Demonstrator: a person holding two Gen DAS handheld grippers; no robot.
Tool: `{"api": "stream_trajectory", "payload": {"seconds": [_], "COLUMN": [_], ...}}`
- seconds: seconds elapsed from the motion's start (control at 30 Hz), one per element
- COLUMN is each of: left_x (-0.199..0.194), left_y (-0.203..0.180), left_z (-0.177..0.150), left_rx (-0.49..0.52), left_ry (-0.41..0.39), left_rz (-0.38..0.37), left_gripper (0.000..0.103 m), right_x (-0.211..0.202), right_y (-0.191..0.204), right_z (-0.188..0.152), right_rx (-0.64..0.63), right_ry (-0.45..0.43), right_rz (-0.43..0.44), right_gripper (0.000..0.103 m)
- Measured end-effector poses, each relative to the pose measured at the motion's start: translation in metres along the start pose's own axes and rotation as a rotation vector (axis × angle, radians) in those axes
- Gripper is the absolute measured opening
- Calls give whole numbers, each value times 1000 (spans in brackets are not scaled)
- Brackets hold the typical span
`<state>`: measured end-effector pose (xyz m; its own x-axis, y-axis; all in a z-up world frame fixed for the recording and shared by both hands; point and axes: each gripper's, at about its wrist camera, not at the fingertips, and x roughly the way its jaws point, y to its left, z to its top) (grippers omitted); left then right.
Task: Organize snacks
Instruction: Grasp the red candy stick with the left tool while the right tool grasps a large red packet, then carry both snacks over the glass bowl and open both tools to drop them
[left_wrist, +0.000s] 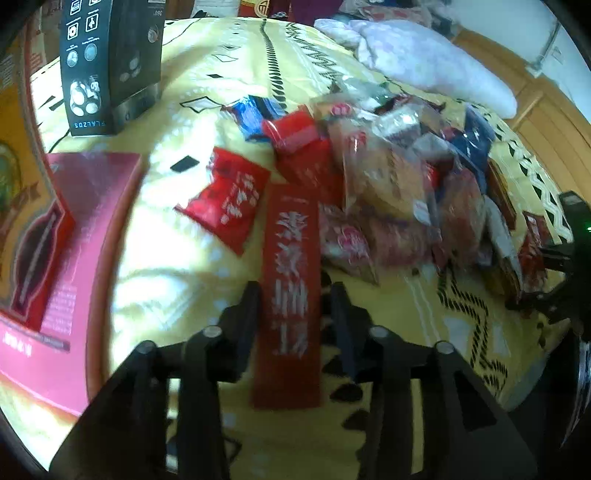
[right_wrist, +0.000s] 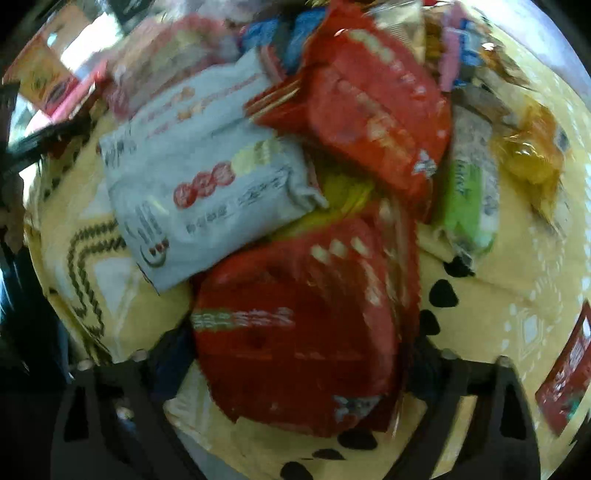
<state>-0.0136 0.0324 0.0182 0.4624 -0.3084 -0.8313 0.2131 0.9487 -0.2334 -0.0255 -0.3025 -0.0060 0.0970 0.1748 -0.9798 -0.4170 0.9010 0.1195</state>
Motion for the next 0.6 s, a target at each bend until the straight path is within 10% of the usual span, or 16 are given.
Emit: {"api": "stream_trajectory", "payload": {"seconds": [0.27, 0.6], "left_x": [-6, -122], "left_y": [-8, -16], "left_z": [-6, 8], "left_rx": [33, 49], "left_ry": [-29, -264], "left_rz": [27, -3], "left_gripper": [29, 28], "right_x": [-57, -143], "right_y": [-13, 14], "right_z": [-27, -41], "right_rx": [90, 148], "right_ry": [-148, -433], "right_rz": [-11, -25], "right_gripper": [69, 69]}}
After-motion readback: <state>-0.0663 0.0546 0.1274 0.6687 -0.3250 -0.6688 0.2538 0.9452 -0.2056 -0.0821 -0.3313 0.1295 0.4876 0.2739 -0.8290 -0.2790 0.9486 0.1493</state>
